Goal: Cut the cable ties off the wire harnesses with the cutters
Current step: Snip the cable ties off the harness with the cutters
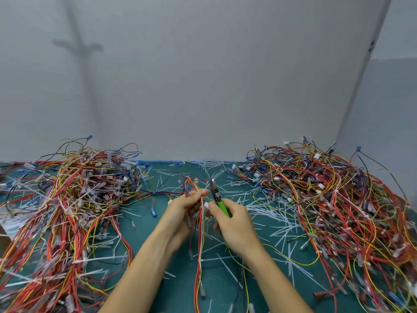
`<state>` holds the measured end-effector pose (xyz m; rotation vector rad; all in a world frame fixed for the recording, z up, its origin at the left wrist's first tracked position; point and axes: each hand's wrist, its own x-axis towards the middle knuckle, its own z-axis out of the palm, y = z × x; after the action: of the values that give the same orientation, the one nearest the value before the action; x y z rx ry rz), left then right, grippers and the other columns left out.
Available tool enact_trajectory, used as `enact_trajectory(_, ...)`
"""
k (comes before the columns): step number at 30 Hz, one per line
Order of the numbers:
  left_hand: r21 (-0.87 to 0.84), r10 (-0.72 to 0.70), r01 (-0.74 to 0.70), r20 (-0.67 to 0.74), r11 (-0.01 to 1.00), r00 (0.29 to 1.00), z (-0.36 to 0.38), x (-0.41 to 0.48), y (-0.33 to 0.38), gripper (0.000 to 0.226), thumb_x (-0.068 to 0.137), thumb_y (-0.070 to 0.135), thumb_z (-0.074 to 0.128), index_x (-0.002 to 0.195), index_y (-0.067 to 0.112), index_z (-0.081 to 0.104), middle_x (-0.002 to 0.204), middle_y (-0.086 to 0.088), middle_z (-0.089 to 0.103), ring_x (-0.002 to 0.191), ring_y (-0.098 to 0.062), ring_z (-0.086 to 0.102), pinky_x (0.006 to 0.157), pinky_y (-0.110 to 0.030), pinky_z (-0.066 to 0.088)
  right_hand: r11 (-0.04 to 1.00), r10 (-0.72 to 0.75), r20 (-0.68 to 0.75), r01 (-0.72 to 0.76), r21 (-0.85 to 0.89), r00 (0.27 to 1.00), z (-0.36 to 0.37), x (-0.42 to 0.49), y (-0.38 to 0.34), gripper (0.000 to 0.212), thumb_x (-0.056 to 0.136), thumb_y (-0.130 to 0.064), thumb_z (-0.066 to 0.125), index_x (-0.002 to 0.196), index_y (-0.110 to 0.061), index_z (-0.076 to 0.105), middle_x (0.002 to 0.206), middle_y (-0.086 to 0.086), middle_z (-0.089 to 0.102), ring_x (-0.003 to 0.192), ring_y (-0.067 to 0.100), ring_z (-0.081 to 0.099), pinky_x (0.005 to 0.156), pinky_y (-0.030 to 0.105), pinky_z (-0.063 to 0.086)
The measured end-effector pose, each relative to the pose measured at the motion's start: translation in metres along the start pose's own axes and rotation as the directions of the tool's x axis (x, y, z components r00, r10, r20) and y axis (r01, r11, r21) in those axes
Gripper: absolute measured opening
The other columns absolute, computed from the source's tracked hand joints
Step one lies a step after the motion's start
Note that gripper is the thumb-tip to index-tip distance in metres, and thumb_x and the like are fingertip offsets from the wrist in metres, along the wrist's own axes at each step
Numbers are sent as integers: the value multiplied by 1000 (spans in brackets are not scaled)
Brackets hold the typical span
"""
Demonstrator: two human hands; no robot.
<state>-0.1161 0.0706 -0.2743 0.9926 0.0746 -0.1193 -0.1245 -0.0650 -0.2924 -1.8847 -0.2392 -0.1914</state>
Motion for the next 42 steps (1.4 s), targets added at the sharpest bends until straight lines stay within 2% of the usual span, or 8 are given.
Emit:
enact_trajectory(4, 196, 74, -76, 18, 978, 997, -5, 2, -4, 15, 72, 26, 69, 80, 14, 73, 79, 2, 72, 68, -10, 60, 63, -25, 40, 982, -110, -13, 107, -157, 994, -4, -3, 0, 42, 94, -48, 58, 65, -19, 52, 53, -8, 47, 53, 8, 38, 52, 24, 29)
enact_trajectory(8, 292, 171, -161, -8, 943, 985, -6, 1, -6, 24, 70, 39, 71, 85, 22, 80, 91, 5, 74, 81, -14, 54, 71, -32, 35, 945, -139, -10, 129, -301, 990, -8, -4, -2, 50, 97, -55, 44, 65, -19, 54, 54, -6, 45, 55, 11, 40, 56, 30, 30)
enact_trajectory(12, 289, 223, -205, -31, 935, 974, -5, -1, -6, 28, 72, 41, 70, 92, 25, 79, 96, -7, 71, 86, -24, 48, 80, -41, 35, 920, -129, 5, 121, -374, 992, -14, -4, -3, 51, 97, -59, 38, 61, -24, 49, 53, -6, 45, 55, 11, 42, 56, 28, 32)
enact_trajectory(16, 294, 243, -232, 0, 927, 970, -5, 1, -6, 24, 80, 34, 66, 96, 22, 78, 89, -6, 66, 70, -9, 53, 67, -22, 47, 906, -73, 47, 86, -415, 996, -17, -4, -4, 53, 98, -58, 40, 56, -25, 42, 51, -7, 42, 55, 13, 41, 57, 33, 34)
enact_trajectory(20, 314, 255, -246, 15, 917, 967, -8, 3, -8, 20, 92, 24, 61, 105, 17, 75, 73, 0, 54, 59, -6, 48, 52, -13, 44, 912, -65, 58, 82, -403, 996, -18, -4, -6, 54, 98, -57, 41, 53, -27, 40, 50, -6, 42, 54, 13, 41, 57, 33, 34)
enact_trajectory(26, 340, 239, -251, 79, 906, 968, -6, 1, -7, 22, 86, 32, 62, 100, 25, 77, 79, -4, 56, 66, -9, 50, 58, -18, 49, 929, -28, 47, 44, -367, 998, -17, -3, -7, 60, 98, -59, 38, 70, -12, 64, 66, 7, 66, 70, 22, 62, 70, 39, 47)
enact_trajectory(38, 360, 232, -242, 72, 901, 970, -7, -1, -6, 20, 90, 29, 60, 100, 26, 77, 85, -1, 63, 81, -18, 51, 66, -21, 51, 955, 2, 59, 16, -295, 998, -16, -5, -10, 61, 100, -53, 40, 69, -8, 67, 58, 4, 62, 62, 24, 61, 67, 42, 51)
enact_trajectory(42, 378, 235, -243, 67, 893, 970, -7, 0, -7, 21, 94, 25, 58, 104, 21, 76, 91, -5, 66, 87, -23, 53, 81, -41, 52, 961, -5, 55, 20, -276, 998, -16, -5, -11, 63, 99, -54, 40, 69, -6, 66, 57, 3, 60, 60, 25, 60, 65, 42, 50)
